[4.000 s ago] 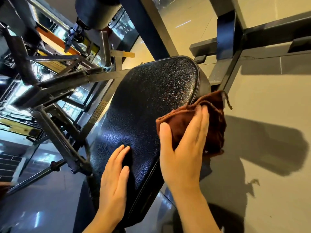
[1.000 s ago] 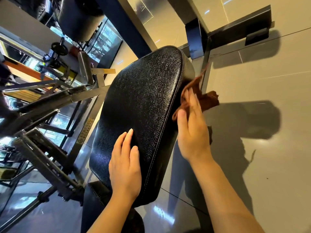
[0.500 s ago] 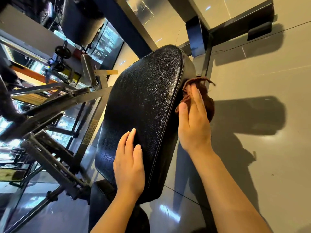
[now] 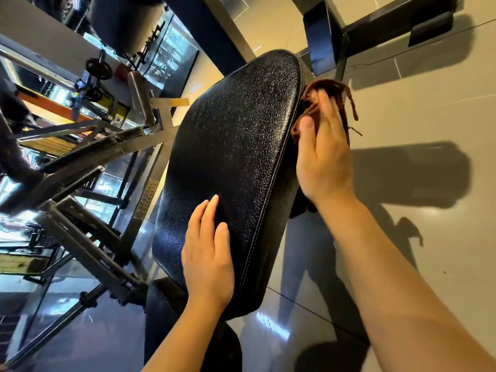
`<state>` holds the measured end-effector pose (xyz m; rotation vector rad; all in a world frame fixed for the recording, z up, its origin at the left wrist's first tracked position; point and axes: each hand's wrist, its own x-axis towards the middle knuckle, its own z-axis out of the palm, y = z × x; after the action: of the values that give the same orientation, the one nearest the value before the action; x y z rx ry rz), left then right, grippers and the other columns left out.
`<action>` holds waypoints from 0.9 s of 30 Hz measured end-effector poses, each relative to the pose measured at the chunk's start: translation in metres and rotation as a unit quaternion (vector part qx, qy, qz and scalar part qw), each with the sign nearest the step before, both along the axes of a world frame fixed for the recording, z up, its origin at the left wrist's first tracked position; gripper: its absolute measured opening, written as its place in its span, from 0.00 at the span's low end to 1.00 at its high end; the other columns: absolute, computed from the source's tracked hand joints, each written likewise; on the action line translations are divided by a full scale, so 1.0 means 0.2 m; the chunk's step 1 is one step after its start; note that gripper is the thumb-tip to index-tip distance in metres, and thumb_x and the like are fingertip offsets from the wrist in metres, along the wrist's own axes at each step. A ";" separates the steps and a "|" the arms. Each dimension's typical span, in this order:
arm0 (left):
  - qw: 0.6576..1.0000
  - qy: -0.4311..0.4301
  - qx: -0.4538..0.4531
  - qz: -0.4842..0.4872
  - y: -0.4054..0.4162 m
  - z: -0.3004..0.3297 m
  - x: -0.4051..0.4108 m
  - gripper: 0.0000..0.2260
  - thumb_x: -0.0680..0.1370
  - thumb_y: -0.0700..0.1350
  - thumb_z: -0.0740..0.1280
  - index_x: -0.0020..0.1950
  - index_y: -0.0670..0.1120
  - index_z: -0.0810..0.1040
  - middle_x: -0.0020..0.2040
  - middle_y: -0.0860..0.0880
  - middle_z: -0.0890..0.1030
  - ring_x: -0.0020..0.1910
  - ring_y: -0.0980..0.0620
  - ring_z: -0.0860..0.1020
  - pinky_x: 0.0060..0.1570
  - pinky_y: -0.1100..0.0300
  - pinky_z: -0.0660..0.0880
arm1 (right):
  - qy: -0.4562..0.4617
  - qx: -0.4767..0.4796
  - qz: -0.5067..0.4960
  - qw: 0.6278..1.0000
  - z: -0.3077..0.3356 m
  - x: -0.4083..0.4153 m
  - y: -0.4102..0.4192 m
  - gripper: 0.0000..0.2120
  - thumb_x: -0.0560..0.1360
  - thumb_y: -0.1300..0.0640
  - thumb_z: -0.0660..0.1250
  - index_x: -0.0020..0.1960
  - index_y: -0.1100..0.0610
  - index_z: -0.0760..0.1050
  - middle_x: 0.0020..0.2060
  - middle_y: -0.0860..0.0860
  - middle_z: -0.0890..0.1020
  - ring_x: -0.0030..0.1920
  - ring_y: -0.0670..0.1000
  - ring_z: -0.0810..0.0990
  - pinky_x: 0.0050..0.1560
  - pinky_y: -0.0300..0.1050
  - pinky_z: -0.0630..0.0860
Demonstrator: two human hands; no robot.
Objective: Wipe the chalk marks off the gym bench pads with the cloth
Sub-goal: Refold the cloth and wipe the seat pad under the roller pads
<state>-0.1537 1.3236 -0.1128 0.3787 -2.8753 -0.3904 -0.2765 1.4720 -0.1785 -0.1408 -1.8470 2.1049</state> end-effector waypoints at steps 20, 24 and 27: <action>1.000 0.005 0.008 0.003 0.00 -0.01 0.00 0.27 0.75 0.56 0.47 0.75 0.57 0.61 0.75 0.56 0.62 0.73 0.61 0.59 0.69 0.62 0.54 | -0.019 -0.028 0.018 0.999 0.04 0.22 -0.12 0.27 0.81 0.48 0.49 0.78 0.58 0.54 0.77 0.52 0.58 0.77 0.48 0.54 0.74 0.33 0.46; 1.000 0.001 -0.003 -0.006 0.01 0.00 0.00 0.28 0.76 0.56 0.46 0.76 0.57 0.60 0.76 0.56 0.61 0.74 0.59 0.59 0.72 0.57 0.55 | -0.044 -0.039 0.044 0.997 0.08 0.00 0.03 0.23 0.85 0.55 0.49 0.78 0.60 0.54 0.78 0.55 0.58 0.77 0.51 0.55 0.71 0.36 0.48; 1.000 -0.004 -0.015 -0.006 0.02 0.01 0.00 0.24 0.80 0.55 0.48 0.76 0.57 0.60 0.76 0.56 0.61 0.74 0.56 0.60 0.72 0.52 0.57 | -0.016 -0.002 0.033 0.999 0.04 0.14 -0.02 0.24 0.84 0.53 0.50 0.77 0.63 0.57 0.76 0.57 0.61 0.76 0.52 0.57 0.74 0.40 0.51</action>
<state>-0.1539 1.3276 -0.1102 0.3581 -2.8881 -0.3484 -0.2484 1.4684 -0.1713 -0.1151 -1.8909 2.1626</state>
